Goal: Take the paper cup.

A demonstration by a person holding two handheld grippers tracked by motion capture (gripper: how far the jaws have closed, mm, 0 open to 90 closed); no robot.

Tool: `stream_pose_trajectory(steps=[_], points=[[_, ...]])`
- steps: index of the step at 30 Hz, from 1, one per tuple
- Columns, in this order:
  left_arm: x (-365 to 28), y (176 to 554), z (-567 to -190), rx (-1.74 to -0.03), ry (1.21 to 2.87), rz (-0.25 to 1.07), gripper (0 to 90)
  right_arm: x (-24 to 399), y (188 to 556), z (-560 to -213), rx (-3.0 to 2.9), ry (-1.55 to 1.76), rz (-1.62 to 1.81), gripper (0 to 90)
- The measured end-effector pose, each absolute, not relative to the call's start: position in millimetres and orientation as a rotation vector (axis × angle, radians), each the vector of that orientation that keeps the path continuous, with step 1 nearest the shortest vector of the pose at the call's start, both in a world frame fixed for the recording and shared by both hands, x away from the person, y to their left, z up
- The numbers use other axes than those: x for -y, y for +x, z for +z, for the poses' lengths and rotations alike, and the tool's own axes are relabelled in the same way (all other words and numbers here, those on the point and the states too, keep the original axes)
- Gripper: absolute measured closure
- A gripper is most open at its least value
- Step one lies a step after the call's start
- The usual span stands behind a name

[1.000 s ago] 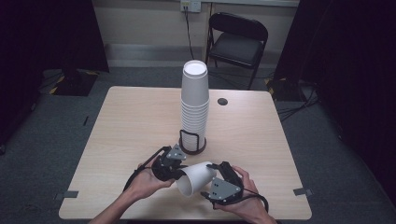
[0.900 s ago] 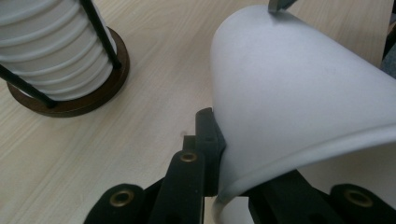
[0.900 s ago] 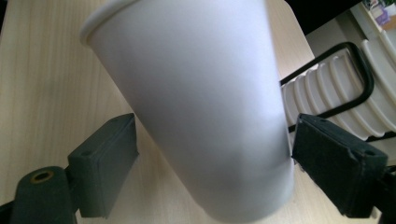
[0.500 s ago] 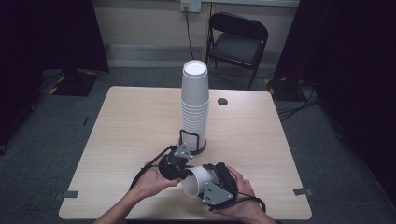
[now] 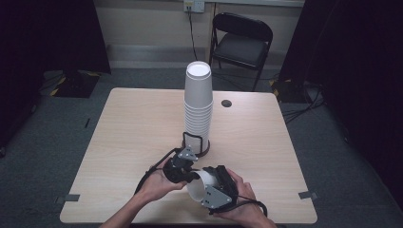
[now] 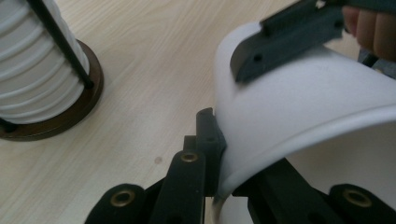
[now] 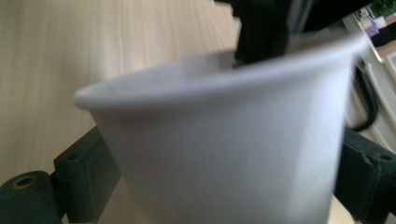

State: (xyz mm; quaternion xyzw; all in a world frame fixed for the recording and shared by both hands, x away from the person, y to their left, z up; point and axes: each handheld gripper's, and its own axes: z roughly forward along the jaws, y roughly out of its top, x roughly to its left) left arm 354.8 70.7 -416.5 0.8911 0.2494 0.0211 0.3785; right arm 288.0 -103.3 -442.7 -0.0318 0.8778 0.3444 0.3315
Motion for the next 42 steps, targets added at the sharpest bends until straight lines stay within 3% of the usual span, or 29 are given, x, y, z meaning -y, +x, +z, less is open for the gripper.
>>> stream_pose_trajectory(steps=[32, 42], points=[[-75, 357, -423, -0.659, 2.168, 0.014, 84.8, 99, 289, -439, -2.257, -0.064, 0.998, 10.7], [-73, 356, -425, -0.656, 2.141, 0.012, 75.0, 107, 292, -436, -2.242, -0.003, 1.057, 11.0]])
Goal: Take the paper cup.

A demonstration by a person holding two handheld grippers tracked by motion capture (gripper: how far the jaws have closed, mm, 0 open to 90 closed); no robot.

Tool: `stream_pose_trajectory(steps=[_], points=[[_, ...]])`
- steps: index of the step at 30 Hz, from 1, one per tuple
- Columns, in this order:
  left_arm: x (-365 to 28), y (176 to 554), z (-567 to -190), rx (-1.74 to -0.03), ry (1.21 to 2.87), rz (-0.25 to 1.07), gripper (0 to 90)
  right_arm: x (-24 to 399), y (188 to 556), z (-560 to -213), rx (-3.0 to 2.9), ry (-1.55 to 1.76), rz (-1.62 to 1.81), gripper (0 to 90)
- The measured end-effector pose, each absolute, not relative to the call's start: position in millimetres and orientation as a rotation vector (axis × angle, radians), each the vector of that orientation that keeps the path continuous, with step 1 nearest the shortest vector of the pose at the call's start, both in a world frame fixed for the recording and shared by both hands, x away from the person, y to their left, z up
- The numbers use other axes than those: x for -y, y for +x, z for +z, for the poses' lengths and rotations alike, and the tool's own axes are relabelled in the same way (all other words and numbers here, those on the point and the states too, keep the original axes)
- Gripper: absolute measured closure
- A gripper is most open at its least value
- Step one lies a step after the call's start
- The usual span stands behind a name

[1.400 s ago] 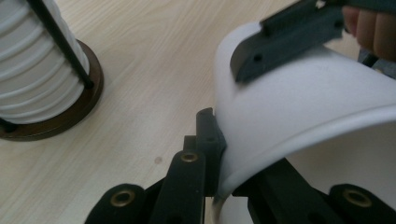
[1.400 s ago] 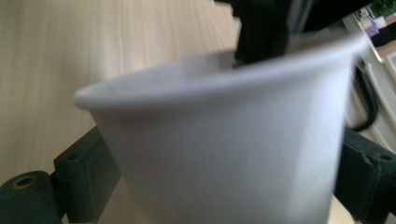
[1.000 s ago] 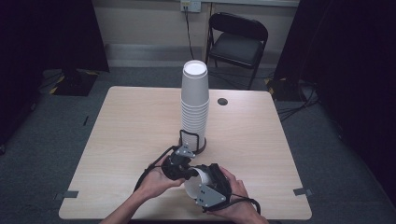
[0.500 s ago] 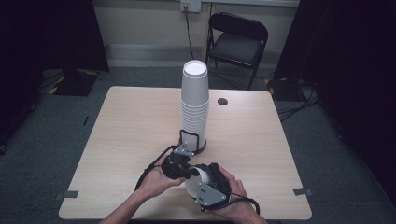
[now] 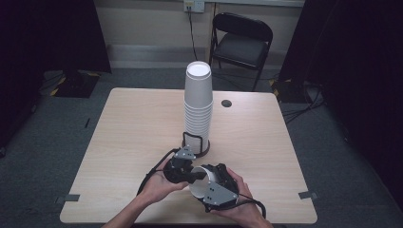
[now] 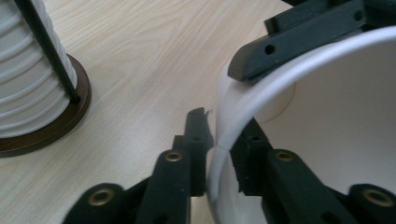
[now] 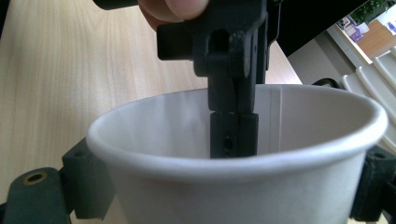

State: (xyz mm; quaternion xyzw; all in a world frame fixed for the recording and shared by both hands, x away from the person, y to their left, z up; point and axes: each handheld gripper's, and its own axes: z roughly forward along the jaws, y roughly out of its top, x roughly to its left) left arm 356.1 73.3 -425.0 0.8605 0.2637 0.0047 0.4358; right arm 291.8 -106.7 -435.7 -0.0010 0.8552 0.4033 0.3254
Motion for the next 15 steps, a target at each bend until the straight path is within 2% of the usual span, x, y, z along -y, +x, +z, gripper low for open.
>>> stream_pose_trajectory(steps=[3, 10, 15], points=[[-74, 357, -424, -0.670, 2.123, 0.006, 73.3, 109, 293, -436, -2.243, 0.017, 1.060, 11.1], [-77, 357, -425, -0.693, 2.102, 0.023, 63.0, 117, 298, -435, -2.233, 0.092, 1.094, 11.1], [-81, 354, -424, -0.709, 2.081, 0.070, 52.8, 121, 299, -434, -2.237, 0.125, 1.105, 11.0]])
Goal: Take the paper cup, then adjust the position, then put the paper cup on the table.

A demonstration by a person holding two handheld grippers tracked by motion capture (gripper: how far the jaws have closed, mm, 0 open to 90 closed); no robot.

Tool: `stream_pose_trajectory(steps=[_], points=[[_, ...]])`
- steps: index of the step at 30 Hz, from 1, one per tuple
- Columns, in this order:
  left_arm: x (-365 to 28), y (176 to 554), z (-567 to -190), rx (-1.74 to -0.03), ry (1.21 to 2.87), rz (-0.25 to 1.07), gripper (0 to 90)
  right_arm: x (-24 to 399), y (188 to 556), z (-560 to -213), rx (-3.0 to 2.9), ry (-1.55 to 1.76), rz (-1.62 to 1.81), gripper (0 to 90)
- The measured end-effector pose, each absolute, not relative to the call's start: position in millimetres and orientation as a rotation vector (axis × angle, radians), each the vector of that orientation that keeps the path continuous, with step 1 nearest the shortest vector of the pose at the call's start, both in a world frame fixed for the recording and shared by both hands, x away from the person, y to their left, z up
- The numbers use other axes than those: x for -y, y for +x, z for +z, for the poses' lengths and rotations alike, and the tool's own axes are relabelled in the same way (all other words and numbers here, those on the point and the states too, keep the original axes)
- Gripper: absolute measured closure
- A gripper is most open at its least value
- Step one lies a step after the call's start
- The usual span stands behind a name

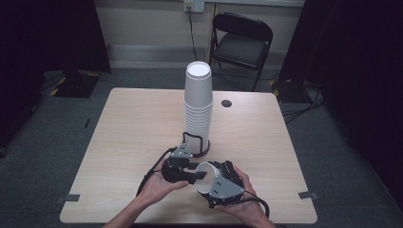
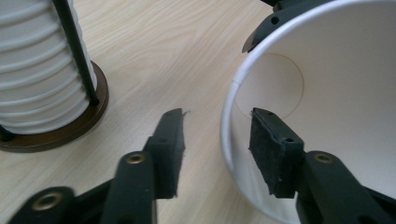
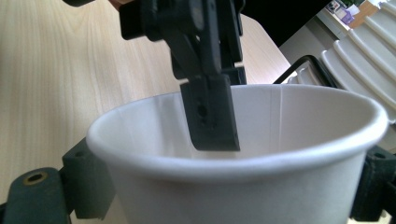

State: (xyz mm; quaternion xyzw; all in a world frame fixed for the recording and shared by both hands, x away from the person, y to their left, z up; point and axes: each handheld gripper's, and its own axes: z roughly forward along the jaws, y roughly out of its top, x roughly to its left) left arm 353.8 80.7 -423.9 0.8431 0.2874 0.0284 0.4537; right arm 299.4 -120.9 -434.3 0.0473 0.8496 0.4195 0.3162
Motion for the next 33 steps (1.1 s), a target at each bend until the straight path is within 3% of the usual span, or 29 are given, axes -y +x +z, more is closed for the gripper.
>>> stream_pose_trajectory(steps=[6, 19, 33], points=[[-86, 352, -421, -0.735, 2.045, 0.134, 42.3, 129, 306, -435, -2.230, 0.214, 1.130, 10.9], [-102, 353, -416, -0.751, 1.974, 0.265, 30.1, 147, 320, -435, -2.213, 0.369, 1.180, 10.8], [-128, 351, -423, -0.762, 1.977, 0.316, 25.7, 165, 336, -427, -2.160, 0.571, 1.368, 10.7]])
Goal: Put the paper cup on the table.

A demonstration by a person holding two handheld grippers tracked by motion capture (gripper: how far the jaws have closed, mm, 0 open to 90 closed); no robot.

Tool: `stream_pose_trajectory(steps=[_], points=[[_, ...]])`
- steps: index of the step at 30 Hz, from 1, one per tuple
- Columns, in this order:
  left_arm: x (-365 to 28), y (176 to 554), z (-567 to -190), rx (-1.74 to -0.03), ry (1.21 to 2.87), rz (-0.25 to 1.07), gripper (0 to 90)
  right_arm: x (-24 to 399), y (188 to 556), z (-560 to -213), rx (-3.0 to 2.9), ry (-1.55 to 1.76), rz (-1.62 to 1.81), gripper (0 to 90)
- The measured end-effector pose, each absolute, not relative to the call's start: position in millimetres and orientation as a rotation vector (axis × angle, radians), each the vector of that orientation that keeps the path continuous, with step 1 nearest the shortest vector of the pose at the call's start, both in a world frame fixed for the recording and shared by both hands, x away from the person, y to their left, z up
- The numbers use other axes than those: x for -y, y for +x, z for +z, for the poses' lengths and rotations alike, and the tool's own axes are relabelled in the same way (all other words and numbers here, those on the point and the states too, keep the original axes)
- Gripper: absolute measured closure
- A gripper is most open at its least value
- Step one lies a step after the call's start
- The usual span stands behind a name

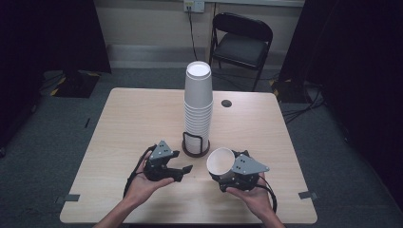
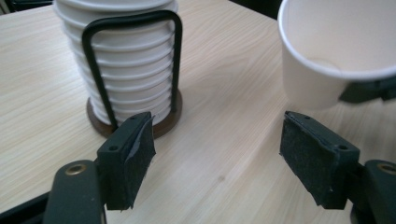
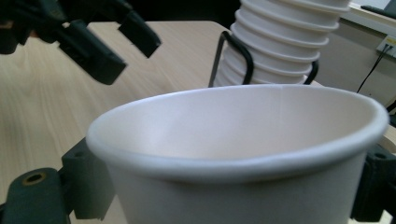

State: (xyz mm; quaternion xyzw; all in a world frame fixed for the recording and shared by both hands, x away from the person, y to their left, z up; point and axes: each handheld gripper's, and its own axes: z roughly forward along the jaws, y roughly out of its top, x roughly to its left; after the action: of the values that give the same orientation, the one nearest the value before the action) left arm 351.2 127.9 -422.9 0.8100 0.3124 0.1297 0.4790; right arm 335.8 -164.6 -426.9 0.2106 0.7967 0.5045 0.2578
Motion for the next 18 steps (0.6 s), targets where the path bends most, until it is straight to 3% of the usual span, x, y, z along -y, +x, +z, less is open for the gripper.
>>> stream_pose_trajectory(steps=[12, 18], points=[[-144, 343, -433, -0.801, 1.976, 0.368, 16.1, 186, 355, -428, -2.096, 0.758, 1.456, 9.7], [-153, 340, -445, -0.797, 1.999, 0.376, 16.0, 194, 375, -428, -2.033, 0.838, 1.483, 9.3]])
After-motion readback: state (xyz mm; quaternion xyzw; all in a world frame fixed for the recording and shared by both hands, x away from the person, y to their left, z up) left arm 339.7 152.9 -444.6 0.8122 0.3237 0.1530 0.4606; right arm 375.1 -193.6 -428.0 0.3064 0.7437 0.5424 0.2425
